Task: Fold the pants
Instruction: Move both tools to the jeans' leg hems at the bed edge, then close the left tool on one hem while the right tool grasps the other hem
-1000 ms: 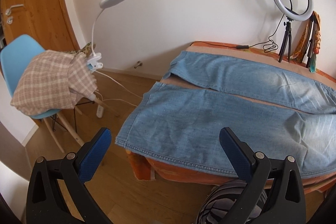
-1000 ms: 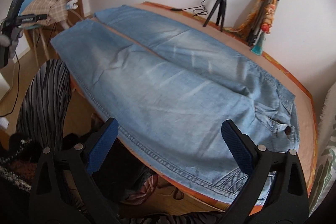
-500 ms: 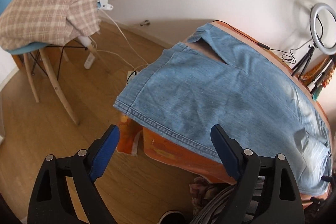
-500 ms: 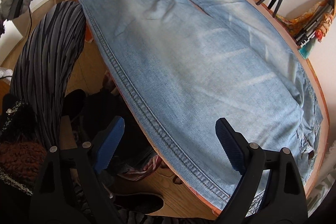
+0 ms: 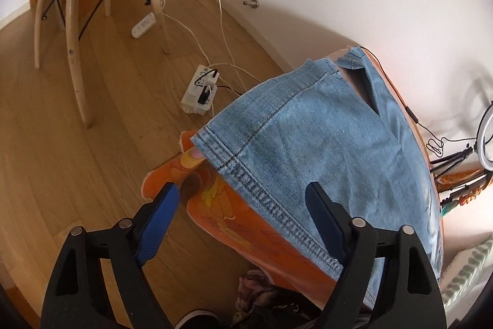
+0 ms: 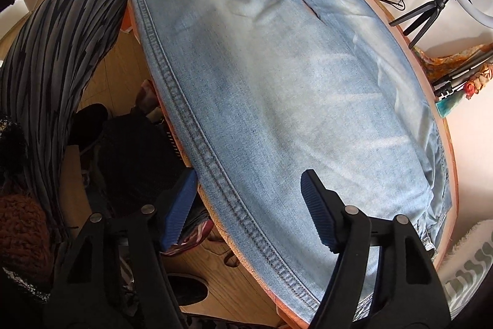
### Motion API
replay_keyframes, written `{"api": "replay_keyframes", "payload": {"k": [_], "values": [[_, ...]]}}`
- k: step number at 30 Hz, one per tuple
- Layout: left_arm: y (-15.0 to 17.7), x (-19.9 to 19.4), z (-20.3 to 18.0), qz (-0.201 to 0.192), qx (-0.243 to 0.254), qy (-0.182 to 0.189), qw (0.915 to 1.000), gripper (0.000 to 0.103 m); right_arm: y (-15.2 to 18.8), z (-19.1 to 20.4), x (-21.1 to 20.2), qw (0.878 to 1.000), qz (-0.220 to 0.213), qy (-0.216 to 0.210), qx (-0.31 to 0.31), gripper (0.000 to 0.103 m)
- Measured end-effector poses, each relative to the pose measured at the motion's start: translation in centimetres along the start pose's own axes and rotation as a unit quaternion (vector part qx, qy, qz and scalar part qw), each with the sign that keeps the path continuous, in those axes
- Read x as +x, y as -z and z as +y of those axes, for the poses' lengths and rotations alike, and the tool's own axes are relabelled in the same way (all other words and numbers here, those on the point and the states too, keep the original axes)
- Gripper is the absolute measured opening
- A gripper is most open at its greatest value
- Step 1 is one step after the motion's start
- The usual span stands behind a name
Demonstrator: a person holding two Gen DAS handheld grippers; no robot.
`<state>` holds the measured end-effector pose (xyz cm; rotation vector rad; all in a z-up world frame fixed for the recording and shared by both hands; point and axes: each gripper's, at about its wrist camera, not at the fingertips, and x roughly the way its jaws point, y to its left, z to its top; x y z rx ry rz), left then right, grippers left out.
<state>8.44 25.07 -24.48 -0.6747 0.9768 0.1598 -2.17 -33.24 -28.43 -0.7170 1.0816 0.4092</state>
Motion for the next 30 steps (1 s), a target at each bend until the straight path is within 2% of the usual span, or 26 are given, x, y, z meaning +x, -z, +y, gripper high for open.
{"api": "replay_keyframes", "payload": {"k": [1,3,4,6,8,10,13,16,18,19,21,22,25,28,30], "values": [[0.0,0.2,0.1,0.003,-0.007,0.005,1.0000,0.069,-0.1,0.0,-0.2,1.000,-0.001,0.001,0.001,0.057],[0.0,0.3,0.1,0.003,-0.019,0.009,0.9998,0.054,-0.1,-0.1,-0.4,1.000,-0.003,-0.002,0.003,0.048],[0.0,0.2,0.1,-0.001,-0.022,0.009,0.9997,0.051,-0.1,-0.2,-0.6,1.000,-0.005,-0.007,0.007,0.044],[0.0,-0.1,0.0,-0.008,-0.020,0.002,0.9998,0.032,-0.2,-0.4,-1.0,1.000,-0.008,-0.015,0.014,0.040],[-0.1,-0.5,-0.4,-0.017,-0.013,0.002,0.9998,0.024,-0.2,-0.6,-1.4,0.999,-0.014,-0.024,0.020,0.034],[-0.3,-0.9,-0.9,-0.024,0.000,0.009,0.9997,0.018,-0.3,-0.9,-1.7,0.999,-0.015,-0.030,0.026,0.021],[-0.9,-1.0,-1.5,-0.033,0.007,0.029,0.9990,0.012,-0.4,-1.5,-1.7,0.999,-0.017,-0.025,0.034,0.015],[-1.1,-1.4,-1.6,-0.043,0.003,0.027,0.9987,0.012,-0.3,-2.3,-1.9,0.998,-0.023,-0.027,0.051,0.012],[-0.9,-1.4,-1.0,-0.040,-0.005,0.021,0.9990,0.016,-0.2,-2.5,-2.3,0.998,-0.028,-0.027,0.057,0.011],[-0.9,-1.2,-0.5,-0.034,-0.014,0.020,0.9991,0.022,-0.2,-2.6,-2.4,0.998,-0.030,-0.026,0.058,0.011],[-0.6,-0.7,0.7,-0.020,-0.043,0.016,0.9987,0.061,-0.2,-2.6,-2.4,0.998,-0.030,-0.024,0.059,0.011],[-0.4,-0.5,1.4,-0.015,-0.063,0.020,0.9977,0.063,-0.2,-2.6,-2.4,0.998,-0.029,-0.023,0.058,0.011],[-0.3,0.4,3.0,-0.012,-0.105,0.062,0.9925,0.063,-0.5,-2.5,-2.4,0.998,-0.029,-0.019,0.054,0.011],[-0.4,1.2,3.4,-0.020,-0.120,0.078,0.9895,0.063,-0.5,-2.6,-2.4,0.998,-0.031,-0.018,0.058,0.011],[-0.3,1.8,3.7,-0.018,-0.143,0.108,0.9837,0.060,-0.4,-2.7,-2.5,0.997,-0.032,-0.018,0.061,0.011]]}}
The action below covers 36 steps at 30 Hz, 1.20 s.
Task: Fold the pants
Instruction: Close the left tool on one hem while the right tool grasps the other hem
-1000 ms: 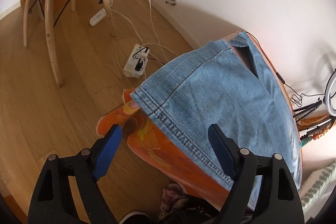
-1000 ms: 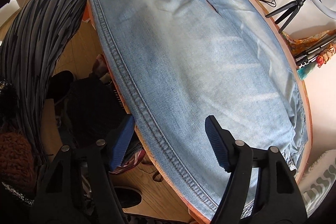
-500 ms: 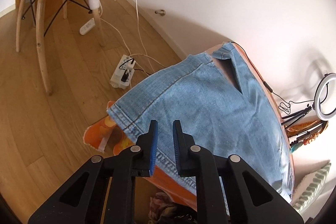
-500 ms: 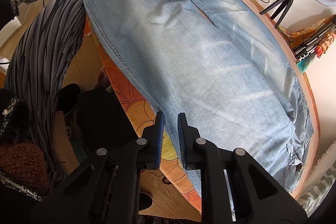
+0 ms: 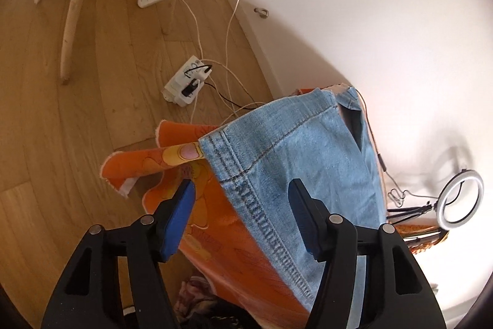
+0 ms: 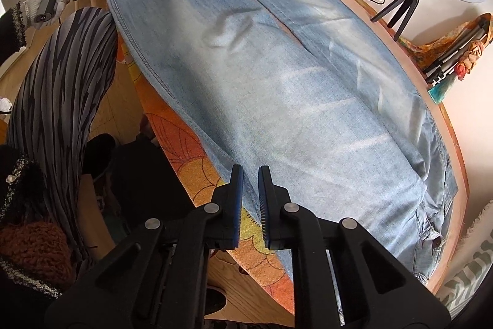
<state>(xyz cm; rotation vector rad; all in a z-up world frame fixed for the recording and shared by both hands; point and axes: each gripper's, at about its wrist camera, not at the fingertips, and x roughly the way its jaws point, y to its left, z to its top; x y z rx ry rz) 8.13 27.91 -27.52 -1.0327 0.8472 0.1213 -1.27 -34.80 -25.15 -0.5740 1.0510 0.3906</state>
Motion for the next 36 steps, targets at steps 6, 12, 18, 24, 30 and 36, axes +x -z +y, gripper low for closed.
{"api": "replay_keyframes", "payload": {"k": [6,12,18,24,30,36], "values": [[0.3,-1.1,-1.2,-0.024,0.006,0.015,0.9996,0.017,-0.2,-0.8,-0.8,1.000,-0.006,0.016,0.012,0.011],[0.0,-1.2,-2.7,-0.023,0.041,0.021,0.9987,0.017,0.0,-1.6,-0.9,0.999,-0.011,-0.017,0.033,0.011],[-0.4,-0.5,-3.5,-0.019,0.060,0.000,0.9980,0.017,1.1,0.8,-0.2,0.999,-0.005,-0.052,0.000,0.041],[-1.0,-0.9,-4.1,-0.030,0.056,0.009,0.9979,0.003,1.6,2.8,1.5,0.998,0.013,-0.038,-0.038,0.056],[-1.7,-2.4,-7.1,-0.050,0.076,0.035,0.9952,0.002,1.5,1.4,1.9,0.999,0.025,-0.043,-0.013,0.037],[-2.0,-2.4,-10.0,-0.062,0.110,0.034,0.9914,0.002,1.1,1.2,2.2,0.999,0.024,0.001,-0.031,0.009]]}}
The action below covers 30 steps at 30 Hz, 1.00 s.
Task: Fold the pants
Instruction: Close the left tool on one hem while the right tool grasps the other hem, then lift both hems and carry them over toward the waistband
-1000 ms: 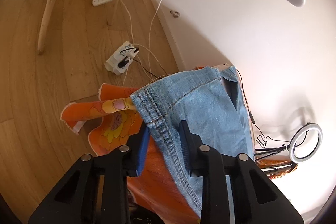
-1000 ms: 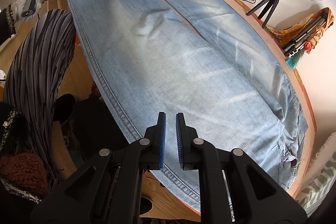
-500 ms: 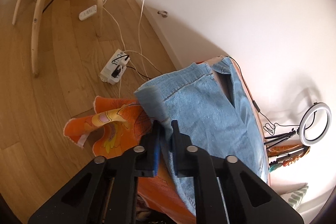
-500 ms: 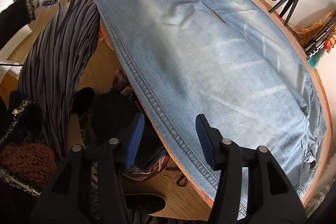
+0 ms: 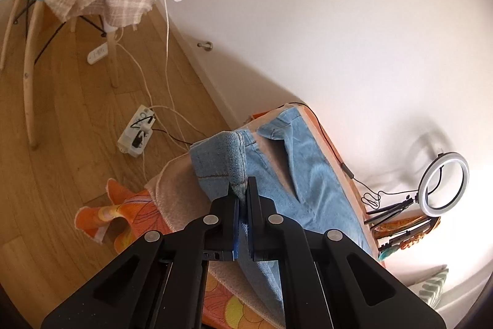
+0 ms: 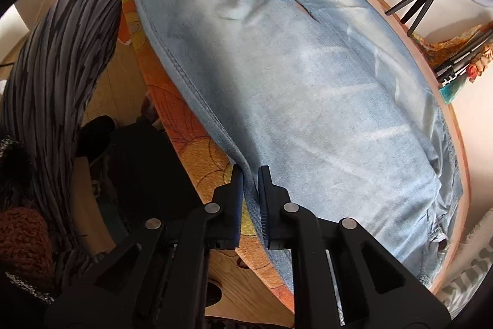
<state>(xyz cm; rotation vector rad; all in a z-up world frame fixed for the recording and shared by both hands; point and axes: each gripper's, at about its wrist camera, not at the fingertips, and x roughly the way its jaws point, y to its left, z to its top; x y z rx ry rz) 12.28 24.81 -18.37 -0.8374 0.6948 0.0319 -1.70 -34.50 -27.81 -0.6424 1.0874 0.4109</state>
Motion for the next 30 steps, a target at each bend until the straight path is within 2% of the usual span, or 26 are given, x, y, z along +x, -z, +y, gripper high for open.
{"api": "replay_keyframes", "payload": {"k": [4,8,14,21,26,30], "values": [[0.3,0.3,-0.3,-0.002,0.002,-0.002,1.0000,0.002,-0.1,0.2,-1.0,0.999,-0.020,0.037,-0.015,0.006],[0.1,-0.2,-0.8,-0.010,-0.001,0.007,0.9999,0.002,-0.9,-1.0,-3.8,0.995,-0.055,0.079,-0.013,0.005],[-1.4,-1.1,-4.3,-0.042,0.021,0.021,0.9987,0.002,-3.0,-4.0,-8.3,0.986,-0.102,0.129,0.002,0.004],[-3.5,0.4,-9.3,-0.058,0.063,0.023,0.9960,0.002,-7.2,-8.6,-10.3,0.976,-0.122,0.182,-0.002,0.004],[-5.4,2.8,-11.9,-0.061,0.074,0.022,0.9951,0.002,-10.7,-12.8,-10.6,0.968,-0.125,0.218,-0.003,0.003],[-6.6,5.6,-14.4,-0.061,0.089,0.015,0.9940,0.002,-13.2,-16.8,-10.0,0.966,-0.119,0.229,-0.002,0.003]]}}
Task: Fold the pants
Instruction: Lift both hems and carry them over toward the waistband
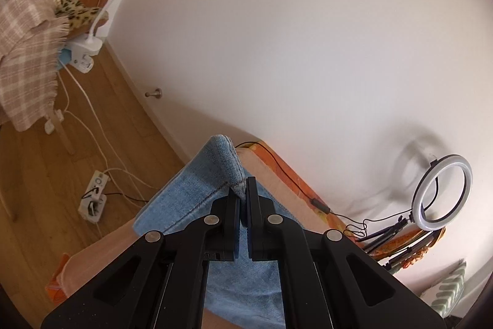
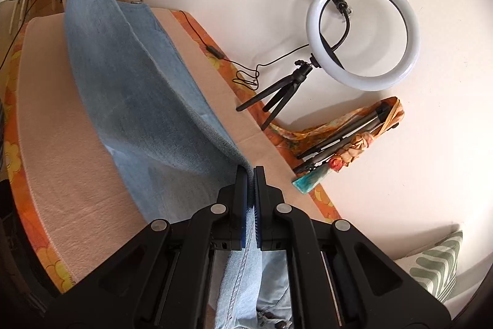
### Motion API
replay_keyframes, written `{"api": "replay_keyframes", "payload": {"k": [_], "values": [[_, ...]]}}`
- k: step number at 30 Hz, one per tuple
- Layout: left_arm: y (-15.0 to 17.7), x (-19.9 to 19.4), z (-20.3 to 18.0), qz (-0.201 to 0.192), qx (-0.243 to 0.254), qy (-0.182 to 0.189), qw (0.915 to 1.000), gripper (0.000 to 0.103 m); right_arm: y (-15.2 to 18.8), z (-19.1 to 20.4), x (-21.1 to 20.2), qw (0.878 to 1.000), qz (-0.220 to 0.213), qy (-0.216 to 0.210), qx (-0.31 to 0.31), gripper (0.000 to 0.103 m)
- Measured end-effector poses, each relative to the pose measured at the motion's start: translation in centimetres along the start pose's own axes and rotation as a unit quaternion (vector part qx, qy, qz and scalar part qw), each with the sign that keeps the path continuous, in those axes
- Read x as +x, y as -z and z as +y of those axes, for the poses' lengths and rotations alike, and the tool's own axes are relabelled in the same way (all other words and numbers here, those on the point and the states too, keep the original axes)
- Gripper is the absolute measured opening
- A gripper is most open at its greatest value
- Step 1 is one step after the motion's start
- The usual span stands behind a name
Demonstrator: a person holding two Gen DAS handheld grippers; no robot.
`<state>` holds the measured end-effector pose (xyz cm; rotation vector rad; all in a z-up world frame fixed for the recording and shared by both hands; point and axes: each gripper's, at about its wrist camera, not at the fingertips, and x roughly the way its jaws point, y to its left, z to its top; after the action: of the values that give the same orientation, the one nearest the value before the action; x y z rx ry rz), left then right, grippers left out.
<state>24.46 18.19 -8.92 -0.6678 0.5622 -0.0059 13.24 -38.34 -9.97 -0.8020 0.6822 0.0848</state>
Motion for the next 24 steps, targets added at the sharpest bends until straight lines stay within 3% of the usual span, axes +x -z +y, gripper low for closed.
{"api": "replay_keyframes", "payload": {"k": [8,15,24], "values": [[-0.9,8.4,-3.0,0.030,0.021,-0.024,0.9990,0.002,-1.2,-3.3,8.3,0.999,0.039,0.005,0.001,0.003],[0.3,16.3,-5.2,0.070,0.060,-0.062,0.9938,0.002,-0.8,-4.6,16.0,0.996,0.090,-0.010,0.011,0.003],[1.6,22.3,-5.8,0.091,0.076,-0.111,0.9867,0.002,0.0,-4.0,22.4,0.991,0.131,-0.027,0.014,0.003]]}}
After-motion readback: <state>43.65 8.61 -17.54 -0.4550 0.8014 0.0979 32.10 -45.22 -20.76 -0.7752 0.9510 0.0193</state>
